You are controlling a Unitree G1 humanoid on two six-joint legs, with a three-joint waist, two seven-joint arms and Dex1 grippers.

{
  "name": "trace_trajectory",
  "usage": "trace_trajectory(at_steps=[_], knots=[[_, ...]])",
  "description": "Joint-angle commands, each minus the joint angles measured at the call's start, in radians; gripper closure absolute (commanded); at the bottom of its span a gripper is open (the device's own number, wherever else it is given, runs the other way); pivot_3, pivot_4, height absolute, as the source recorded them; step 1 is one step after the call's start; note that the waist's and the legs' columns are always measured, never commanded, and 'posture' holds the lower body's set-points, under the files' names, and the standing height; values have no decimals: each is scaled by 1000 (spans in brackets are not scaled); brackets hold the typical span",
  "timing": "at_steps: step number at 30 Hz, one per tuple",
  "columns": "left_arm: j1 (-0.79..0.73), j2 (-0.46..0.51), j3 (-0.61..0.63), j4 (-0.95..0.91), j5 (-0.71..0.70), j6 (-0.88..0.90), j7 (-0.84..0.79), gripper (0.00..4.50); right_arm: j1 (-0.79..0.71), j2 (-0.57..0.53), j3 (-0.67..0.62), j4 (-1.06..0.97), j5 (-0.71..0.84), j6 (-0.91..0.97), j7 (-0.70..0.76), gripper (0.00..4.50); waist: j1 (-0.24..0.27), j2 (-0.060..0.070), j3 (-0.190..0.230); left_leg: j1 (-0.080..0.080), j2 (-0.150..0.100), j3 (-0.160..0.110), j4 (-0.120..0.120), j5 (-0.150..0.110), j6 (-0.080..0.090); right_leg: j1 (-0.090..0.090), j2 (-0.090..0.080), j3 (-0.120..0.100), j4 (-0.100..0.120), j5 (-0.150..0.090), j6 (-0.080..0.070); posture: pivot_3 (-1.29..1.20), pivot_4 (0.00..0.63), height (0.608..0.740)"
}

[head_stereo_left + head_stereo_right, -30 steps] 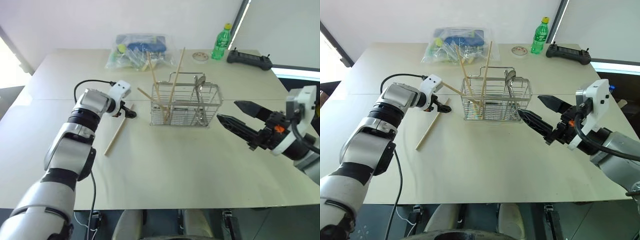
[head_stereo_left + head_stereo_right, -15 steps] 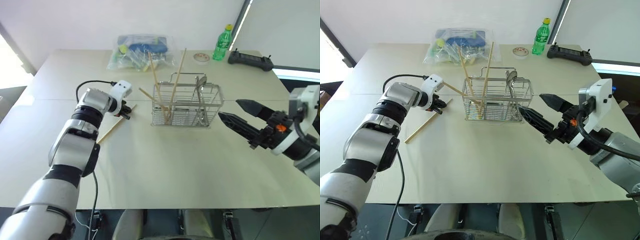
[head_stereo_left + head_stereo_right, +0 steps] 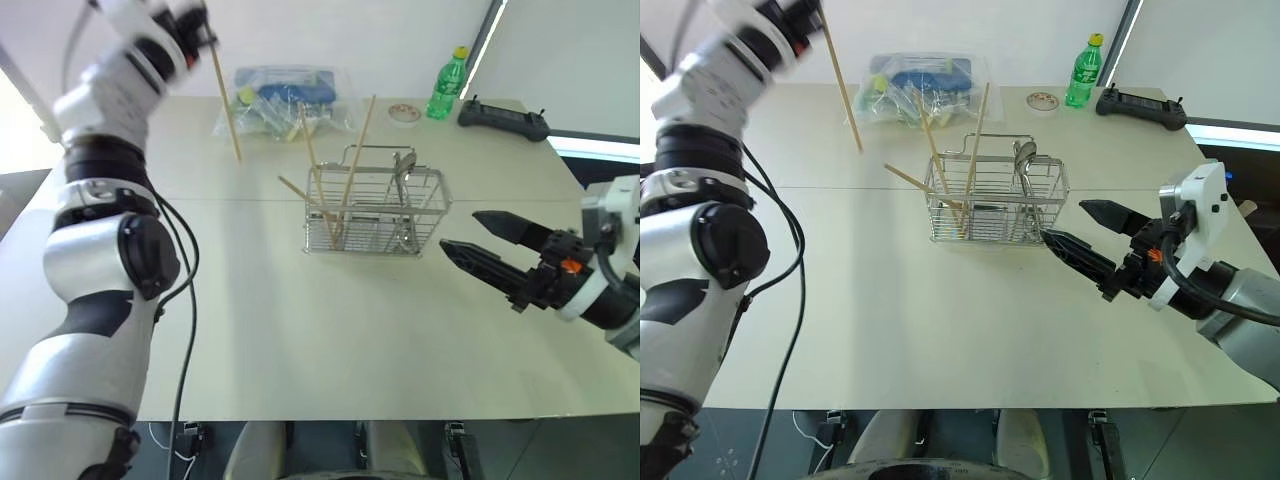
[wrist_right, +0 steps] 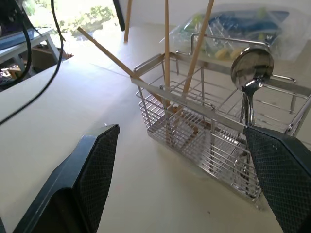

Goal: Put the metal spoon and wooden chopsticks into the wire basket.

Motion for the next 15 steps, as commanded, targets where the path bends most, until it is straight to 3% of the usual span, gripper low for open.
trace_trajectory(at_steps=[1,7,15], knots=[[7,-64,-13,-210,-90,22,-27,4484,-6,-21,-45,-4,34,-6,-2,280,3,1,-1,1,0,0,0,0,0,1,0,0,0,0,0,0,150,721],[129,-220,-127,-409,-118,65,-43,4484,-3,-20,-50,-9,47,-11,-23,280,24,3,-2,3,0,1,5,1,-1,6,1,0,0,0,-1,0,150,721],[332,-310,-307,-486,-18,-50,-106,4484,44,1,-109,-44,90,-31,-74,280,26,4,-2,3,0,2,3,1,0,3,2,1,0,1,-3,0,150,721]])
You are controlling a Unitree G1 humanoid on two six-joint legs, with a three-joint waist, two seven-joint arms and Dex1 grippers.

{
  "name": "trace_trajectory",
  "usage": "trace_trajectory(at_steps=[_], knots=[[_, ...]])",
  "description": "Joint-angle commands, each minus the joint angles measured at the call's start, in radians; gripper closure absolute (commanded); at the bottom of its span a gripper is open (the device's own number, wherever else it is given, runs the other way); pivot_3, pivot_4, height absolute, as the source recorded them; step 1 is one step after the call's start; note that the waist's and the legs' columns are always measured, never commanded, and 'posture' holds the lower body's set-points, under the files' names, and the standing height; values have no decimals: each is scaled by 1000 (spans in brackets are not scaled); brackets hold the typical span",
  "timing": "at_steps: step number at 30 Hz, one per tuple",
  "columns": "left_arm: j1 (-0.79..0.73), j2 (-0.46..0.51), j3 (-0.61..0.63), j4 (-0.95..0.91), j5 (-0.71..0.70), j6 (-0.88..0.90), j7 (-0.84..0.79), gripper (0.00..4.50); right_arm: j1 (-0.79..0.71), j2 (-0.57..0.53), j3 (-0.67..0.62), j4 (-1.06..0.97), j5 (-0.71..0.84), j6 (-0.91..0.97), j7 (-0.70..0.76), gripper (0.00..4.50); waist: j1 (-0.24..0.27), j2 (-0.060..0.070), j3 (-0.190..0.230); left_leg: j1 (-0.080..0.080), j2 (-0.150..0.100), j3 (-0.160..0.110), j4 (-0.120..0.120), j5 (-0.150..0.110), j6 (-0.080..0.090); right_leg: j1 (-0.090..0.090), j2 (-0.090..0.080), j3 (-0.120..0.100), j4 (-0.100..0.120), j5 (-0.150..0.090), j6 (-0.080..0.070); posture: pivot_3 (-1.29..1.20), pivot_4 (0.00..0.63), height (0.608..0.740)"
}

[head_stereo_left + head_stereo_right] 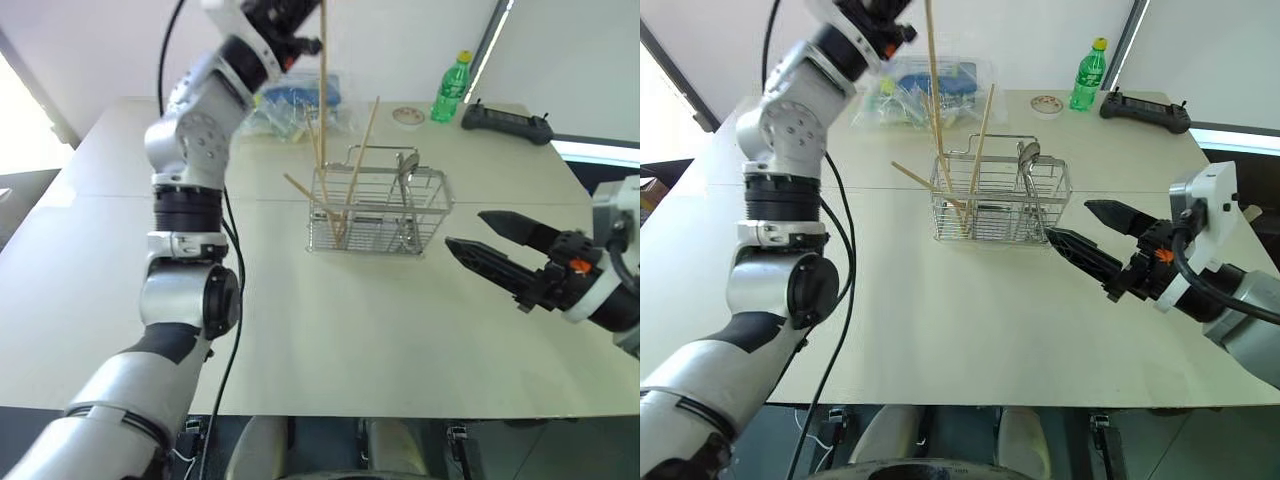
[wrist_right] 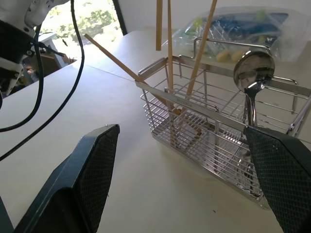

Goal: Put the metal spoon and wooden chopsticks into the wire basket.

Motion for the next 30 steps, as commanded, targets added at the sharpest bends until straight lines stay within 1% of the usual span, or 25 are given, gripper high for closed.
trace_trajectory(at_steps=[1,5,7,8,12,13,15,16,18,19,21,23,25,27,30], knots=[[59,-28,-66,-65,49,-91,-25,4484,10,6,-54,-39,36,-31,-24,280,1,0,0,0,0,0,0,0,0,0,0,0,0,0,0,0,150,721],[76,-61,-70,-70,53,-114,1,4484,20,9,-58,-49,49,-43,-45,280,2,-1,1,-3,0,0,1,0,1,-1,0,0,-1,0,-1,0,150,721],[81,-73,-67,-75,44,-107,10,3763,21,10,-56,-51,54,-48,-52,280,1,-1,1,-2,0,0,1,0,1,0,0,0,-2,-2,-3,0,150,721],[84,-76,-69,-79,41,-105,10,3519,22,9,-54,-51,54,-50,-54,280,2,-1,1,-1,0,0,1,0,1,0,0,0,-2,-2,-3,0,150,721],[90,-78,-65,-106,22,-85,5,1434,15,6,-45,-43,55,-59,-59,280,1,-1,1,-1,0,0,2,0,1,1,0,0,-2,-2,-4,0,150,721],[85,-72,-59,-111,10,-70,1,853,11,5,-40,-40,53,-61,-60,280,1,-1,1,-1,0,0,2,0,1,1,0,0,-2,-2,-4,0,150,721],[38,-12,-9,-117,-80,42,-46,788,5,2,-31,-29,36,-61,-46,280,0,-1,1,-1,0,0,2,0,1,1,0,0,-2,-2,-4,0,150,721],[9,39,15,-110,-124,101,-92,788,3,-3,-32,-20,26,-59,-35,280,-3,-1,1,-1,0,0,2,0,1,0,0,0,-2,-2,-4,0,150,721],[-30,159,30,-93,-184,193,-225,788,-1,-15,-42,1,2,-52,-9,280,-13,-1,2,-1,0,0,2,0,1,-1,2,0,-1,-2,-4,0,150,721],[-32,228,16,-89,-187,201,-323,788,-2,-22,-51,12,-10,-47,8,280,-24,0,2,-2,1,0,1,0,1,-2,4,0,-1,-2,-4,0,150,721],[3,393,-60,-90,-137,167,-560,788,0,-37,-76,39,-31,-35,50,280,-32,3,0,0,2,-1,-1,0,1,-1,5,0,0,-2,-4,0,150,721],[71,544,-148,-108,-71,94,-791,788,12,-49,-102,64,-56,-20,99,280,-34,8,-3,1,2,0,-1,-2,3,-1,5,0,0,-4,-7,0,150,721],[147,675,-229,-113,3,25,-956,788,33,-59,-129,88,-93,-3,164,280,-32,10,-4,2,3,0,-3,-2,4,-1,5,0,0,-6,-10,0,150,721],[222,764,-281,-123,69,-43,-1045,788,45,-63,-145,109,-127,8,219,280,-27,10,-4,1,4,0,-3,-2,4,-1,6,0,0,-6,-11,0,150,721],[320,834,-322,-178,87,-96,-1071,788,46,-62,-146,133,-152,17,268,280,-22,7,-2,-1,10,-1,0,-2,3,-1,6,0,-1,-6,-12,0,150,721]])
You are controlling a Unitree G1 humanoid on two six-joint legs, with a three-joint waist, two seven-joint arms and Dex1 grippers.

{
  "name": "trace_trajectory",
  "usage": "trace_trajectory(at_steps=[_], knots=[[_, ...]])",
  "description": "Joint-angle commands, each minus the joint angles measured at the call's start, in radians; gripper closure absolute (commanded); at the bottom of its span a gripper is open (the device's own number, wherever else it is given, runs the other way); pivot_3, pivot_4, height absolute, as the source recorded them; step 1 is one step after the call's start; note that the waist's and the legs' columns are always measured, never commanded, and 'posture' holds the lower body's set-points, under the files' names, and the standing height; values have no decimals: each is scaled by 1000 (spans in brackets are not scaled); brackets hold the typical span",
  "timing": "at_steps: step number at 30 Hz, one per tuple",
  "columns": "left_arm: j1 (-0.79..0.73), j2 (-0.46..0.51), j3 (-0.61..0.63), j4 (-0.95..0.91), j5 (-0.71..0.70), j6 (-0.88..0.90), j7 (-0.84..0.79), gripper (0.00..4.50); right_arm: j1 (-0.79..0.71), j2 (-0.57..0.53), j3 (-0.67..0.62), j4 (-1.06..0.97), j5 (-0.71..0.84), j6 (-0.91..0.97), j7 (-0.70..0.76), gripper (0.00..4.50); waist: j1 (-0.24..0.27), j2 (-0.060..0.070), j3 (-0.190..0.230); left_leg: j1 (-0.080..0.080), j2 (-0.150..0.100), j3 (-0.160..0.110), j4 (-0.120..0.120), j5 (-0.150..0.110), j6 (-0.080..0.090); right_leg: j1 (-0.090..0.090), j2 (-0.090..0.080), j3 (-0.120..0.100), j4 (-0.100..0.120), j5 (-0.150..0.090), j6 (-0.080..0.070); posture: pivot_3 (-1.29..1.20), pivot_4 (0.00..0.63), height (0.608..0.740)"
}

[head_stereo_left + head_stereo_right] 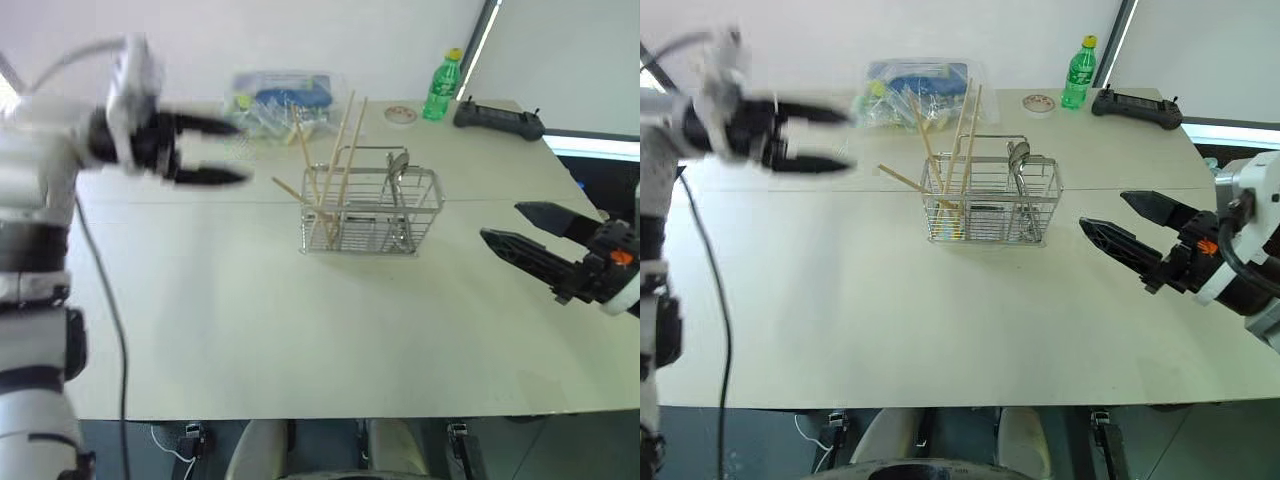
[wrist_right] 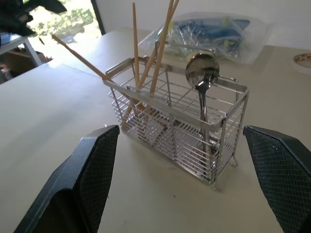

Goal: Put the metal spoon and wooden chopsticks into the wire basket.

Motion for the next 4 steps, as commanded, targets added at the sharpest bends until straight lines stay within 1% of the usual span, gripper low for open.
trace_trajectory(at_steps=[1,4], knots=[[44,52,-20,-83,22,-67,-38,788,-8,-13,-39,14,-27,6,62,280,1,-1,1,0,1,-1,0,0,0,0,-1,0,-1,0,0,0,150,721],[70,22,0,-93,42,-90,-6,788,-17,-8,-14,20,-48,14,91,280,3,-1,1,-1,2,4,1,0,0,1,-8,0,-2,0,-1,0,150,721]])
